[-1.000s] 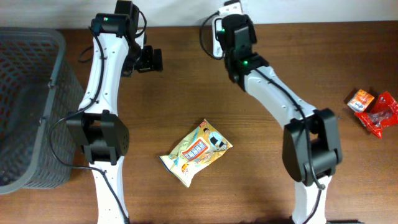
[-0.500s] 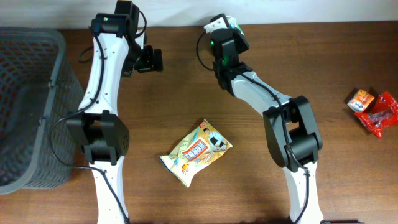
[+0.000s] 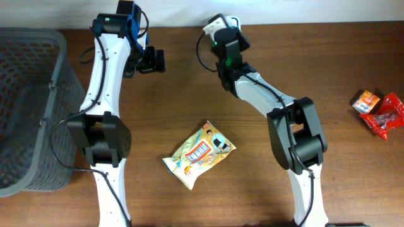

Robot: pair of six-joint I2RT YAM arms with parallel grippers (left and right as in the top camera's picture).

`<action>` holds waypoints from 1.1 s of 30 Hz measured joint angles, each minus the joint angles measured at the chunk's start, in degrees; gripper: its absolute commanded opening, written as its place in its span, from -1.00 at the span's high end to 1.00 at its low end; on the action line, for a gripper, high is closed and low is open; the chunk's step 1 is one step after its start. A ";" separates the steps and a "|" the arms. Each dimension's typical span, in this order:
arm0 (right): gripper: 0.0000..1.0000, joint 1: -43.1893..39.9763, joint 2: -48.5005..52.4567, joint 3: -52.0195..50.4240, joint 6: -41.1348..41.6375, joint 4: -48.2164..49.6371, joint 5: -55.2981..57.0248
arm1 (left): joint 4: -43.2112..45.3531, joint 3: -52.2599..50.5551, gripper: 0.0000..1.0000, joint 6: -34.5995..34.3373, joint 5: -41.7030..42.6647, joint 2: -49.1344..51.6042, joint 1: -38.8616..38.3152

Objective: Scan the item barcode
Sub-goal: 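Carry the green pack right and drop it beside the red packet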

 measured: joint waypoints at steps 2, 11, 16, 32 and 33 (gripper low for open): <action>0.92 -0.11 0.00 0.00 4.26 0.20 6.97 | 0.00 0.00 -0.98 0.00 0.02 0.00 0.00; 0.92 -5.40 -13.40 1.16 30.84 -41.57 21.40 | 0.17 0.00 -0.98 0.00 0.02 0.00 0.00; 0.92 -25.53 -16.39 1.03 53.81 -62.62 3.30 | 0.02 0.00 -0.99 0.00 0.02 0.00 0.00; -0.97 -48.43 -17.88 0.09 59.10 -67.89 -15.41 | 0.00 0.00 -0.98 0.00 0.02 0.00 0.00; -0.97 -48.43 -20.33 -0.24 59.06 -69.48 -15.91 | 0.02 0.00 -0.98 0.00 0.00 0.00 0.00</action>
